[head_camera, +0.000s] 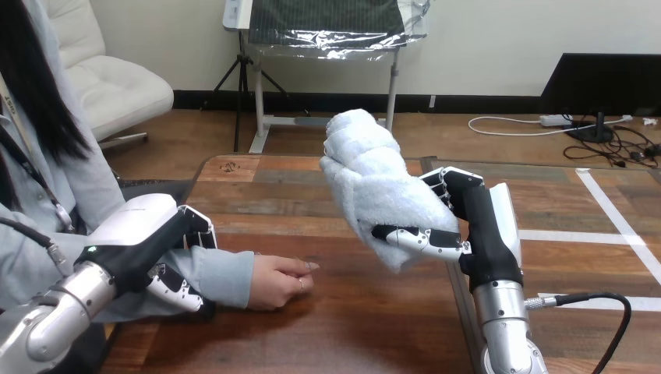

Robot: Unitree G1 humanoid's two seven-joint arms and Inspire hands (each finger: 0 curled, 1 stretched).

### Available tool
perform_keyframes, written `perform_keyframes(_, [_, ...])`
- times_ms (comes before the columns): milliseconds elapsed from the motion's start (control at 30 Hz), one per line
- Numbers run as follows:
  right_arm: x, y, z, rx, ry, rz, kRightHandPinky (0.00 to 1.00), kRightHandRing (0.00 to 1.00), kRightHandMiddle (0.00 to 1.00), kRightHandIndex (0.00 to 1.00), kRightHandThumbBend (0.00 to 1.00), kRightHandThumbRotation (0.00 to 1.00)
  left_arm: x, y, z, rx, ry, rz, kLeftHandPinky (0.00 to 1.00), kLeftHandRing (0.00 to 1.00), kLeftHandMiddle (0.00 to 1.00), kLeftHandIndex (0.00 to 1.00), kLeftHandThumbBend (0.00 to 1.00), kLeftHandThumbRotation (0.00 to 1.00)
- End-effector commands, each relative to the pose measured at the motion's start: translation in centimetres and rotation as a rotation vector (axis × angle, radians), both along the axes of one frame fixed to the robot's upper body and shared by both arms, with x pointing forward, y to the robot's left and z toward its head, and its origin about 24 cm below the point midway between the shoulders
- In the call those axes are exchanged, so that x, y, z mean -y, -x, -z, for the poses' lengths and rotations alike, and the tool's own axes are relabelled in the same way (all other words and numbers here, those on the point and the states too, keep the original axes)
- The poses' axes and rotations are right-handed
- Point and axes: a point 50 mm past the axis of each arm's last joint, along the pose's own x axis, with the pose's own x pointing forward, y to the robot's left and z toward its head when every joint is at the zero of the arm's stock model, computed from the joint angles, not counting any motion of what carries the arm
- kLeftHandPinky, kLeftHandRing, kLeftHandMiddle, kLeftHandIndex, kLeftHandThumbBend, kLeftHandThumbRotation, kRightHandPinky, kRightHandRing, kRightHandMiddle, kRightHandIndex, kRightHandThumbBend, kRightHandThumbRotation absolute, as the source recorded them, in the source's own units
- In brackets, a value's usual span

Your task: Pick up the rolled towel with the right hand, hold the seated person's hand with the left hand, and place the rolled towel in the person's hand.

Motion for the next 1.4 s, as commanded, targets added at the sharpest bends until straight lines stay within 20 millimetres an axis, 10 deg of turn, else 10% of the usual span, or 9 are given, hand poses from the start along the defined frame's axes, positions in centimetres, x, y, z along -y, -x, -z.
perform_keyframes(0, [-0.9,-2.5,-3.9,0.170,-0.040,-0.008,0.25,0.29,0.39,0.44,0.81,0.00,2.3,-1.6,-4.0,0.186,0.100,0.112,0.25,0.30,0.36,0.37,0.93,0.00])
perform_keyframes(1367, [-1.2,-2.0,-2.9,0.135,0.057,-0.016,0.26,0.29,0.40,0.44,0.81,0.00,4.0,0.5,-7.3,0.304,0.171,0.254,0.24,0.30,0.35,0.35,0.96,0.00])
